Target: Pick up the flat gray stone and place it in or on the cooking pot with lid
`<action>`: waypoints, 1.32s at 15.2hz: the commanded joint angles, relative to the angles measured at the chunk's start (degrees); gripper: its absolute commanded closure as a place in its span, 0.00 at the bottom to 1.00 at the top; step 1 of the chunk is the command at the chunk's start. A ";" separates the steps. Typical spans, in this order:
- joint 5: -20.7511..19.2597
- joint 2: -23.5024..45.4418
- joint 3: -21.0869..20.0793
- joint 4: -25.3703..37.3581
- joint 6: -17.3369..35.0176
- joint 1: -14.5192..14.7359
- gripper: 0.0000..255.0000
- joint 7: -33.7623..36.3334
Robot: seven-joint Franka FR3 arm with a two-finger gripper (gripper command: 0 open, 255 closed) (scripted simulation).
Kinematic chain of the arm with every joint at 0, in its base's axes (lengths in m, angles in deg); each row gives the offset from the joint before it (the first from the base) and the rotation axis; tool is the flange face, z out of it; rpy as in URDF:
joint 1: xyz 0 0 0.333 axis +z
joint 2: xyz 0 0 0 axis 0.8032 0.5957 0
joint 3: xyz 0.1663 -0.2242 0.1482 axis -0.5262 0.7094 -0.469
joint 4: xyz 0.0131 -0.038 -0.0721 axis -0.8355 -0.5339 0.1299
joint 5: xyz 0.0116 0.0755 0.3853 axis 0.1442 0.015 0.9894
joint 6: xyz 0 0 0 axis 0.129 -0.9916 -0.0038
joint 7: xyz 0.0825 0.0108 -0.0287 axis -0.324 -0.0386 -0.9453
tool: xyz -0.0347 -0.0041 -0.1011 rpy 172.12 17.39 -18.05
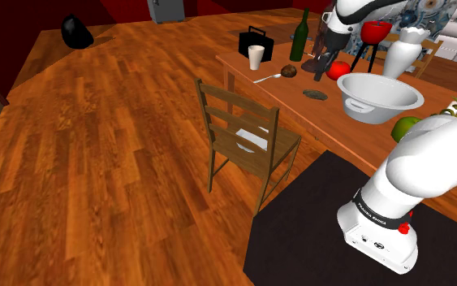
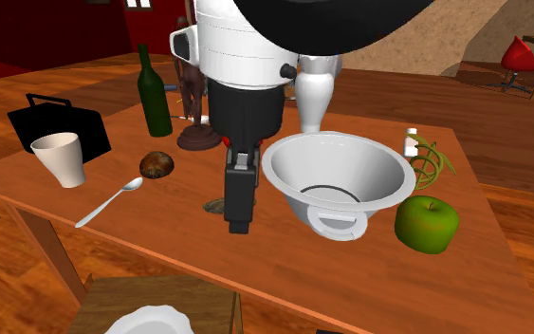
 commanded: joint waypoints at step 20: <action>30.37 52.41 10.49 28.99 14.93 -6.89 0.00 -45.91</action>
